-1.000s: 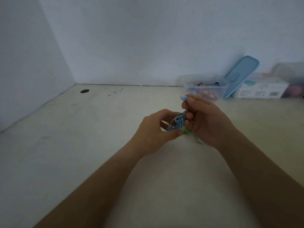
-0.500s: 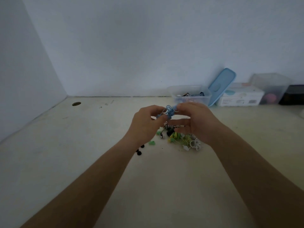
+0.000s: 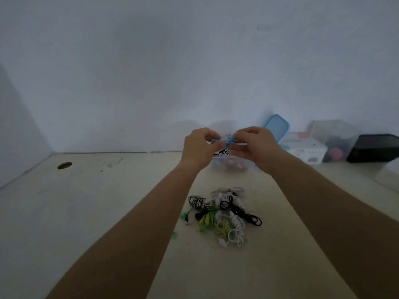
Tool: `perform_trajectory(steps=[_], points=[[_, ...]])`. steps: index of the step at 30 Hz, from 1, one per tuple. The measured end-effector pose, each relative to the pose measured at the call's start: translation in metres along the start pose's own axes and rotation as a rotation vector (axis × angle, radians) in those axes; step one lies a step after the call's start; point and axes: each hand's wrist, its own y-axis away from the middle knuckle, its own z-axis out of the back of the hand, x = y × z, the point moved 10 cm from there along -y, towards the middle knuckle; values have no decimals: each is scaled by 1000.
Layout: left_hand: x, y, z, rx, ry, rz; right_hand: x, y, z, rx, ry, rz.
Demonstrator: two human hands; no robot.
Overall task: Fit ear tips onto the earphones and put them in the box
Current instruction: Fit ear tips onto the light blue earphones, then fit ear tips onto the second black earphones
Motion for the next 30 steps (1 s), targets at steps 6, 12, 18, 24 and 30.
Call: perform_trajectory(steps=[6, 12, 18, 24, 30], points=[[22, -37, -28, 98, -138, 69, 14, -51, 8, -132, 591, 165], [19, -25, -15, 70, -180, 5, 23, -40, 2, -139, 748, 301], [6, 23, 14, 52, -130, -26, 21, 11, -1, -3, 670, 391], [7, 95, 13, 159, -155, -2, -25, 65, -12, 276, 880, 304], [24, 149, -5, 245, -201, 54, -55, 99, -9, 335, 1094, 277]])
